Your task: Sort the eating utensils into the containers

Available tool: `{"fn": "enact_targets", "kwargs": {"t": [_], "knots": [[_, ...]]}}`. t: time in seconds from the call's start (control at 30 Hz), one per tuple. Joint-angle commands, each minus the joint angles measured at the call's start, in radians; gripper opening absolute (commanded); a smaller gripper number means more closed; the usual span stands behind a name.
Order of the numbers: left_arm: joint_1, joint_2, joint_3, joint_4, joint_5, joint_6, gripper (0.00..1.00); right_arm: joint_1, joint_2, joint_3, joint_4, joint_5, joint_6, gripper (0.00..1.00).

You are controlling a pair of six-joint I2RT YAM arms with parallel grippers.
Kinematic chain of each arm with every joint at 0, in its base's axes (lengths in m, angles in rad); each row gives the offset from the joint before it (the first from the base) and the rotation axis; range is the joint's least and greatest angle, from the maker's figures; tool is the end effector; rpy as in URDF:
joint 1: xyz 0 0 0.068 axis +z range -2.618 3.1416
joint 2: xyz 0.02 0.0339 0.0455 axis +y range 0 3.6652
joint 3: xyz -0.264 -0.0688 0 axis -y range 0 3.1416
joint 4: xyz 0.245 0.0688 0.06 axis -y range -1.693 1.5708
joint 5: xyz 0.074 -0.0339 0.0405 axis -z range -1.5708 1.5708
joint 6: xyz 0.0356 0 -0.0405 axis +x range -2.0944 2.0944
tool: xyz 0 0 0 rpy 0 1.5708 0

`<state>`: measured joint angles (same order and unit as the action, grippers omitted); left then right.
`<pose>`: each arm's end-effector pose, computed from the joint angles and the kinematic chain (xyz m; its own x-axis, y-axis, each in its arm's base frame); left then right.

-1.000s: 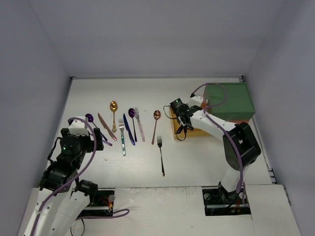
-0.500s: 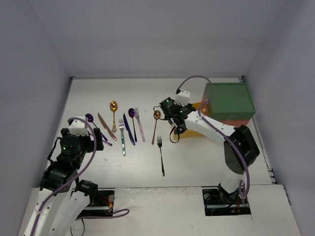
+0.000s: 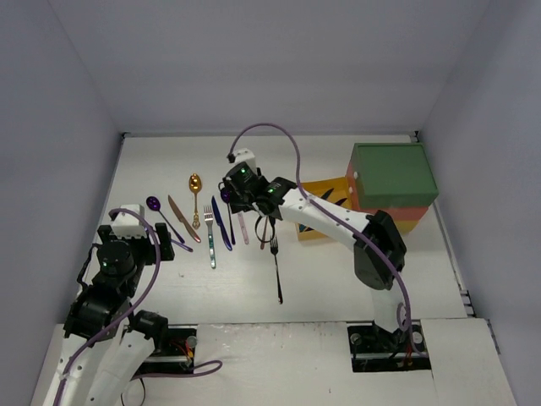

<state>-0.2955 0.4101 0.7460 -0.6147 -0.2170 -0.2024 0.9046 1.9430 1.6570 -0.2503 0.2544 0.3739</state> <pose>0.0921 -0.0200 0.3262 -0.2753 -0.1214 -0.9537 0.0317 0.9903 -0.1352 0.2921 0.3571 0.2925 -0.5230 -0.0934 -0.8472 -0.4685 0.8618 0.1943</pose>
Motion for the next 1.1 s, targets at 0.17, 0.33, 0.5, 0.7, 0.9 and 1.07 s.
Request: {"fn": "enact_targets", "kwargs": {"t": [0.17, 0.33, 0.5, 0.7, 0.9, 1.07], "knots": [[-0.004, 0.015, 0.023, 0.052, -0.043, -0.007, 0.91, 0.069, 0.187, 0.167, 0.006, -0.153, -0.065, 0.54], [-0.004, 0.016, 0.021, 0.052, -0.042, -0.008, 0.91, 0.094, 0.276, 0.228, 0.008, -0.15, -0.062, 0.53], [-0.004, 0.024, 0.021, 0.053, -0.036, -0.006, 0.9, 0.1, 0.335, 0.267, 0.009, -0.123, -0.062, 0.48], [-0.003, 0.026, 0.022, 0.053, -0.032, -0.008, 0.9, 0.101, 0.375, 0.284, 0.011, -0.075, -0.072, 0.45], [-0.002, 0.029, 0.023, 0.054, -0.029, -0.009, 0.9, 0.101, 0.401, 0.286, 0.011, -0.06, -0.071, 0.45], [-0.003, 0.029, 0.021, 0.054, -0.028, -0.009, 0.9, 0.101, 0.428, 0.288, 0.011, -0.058, -0.069, 0.42]]}}
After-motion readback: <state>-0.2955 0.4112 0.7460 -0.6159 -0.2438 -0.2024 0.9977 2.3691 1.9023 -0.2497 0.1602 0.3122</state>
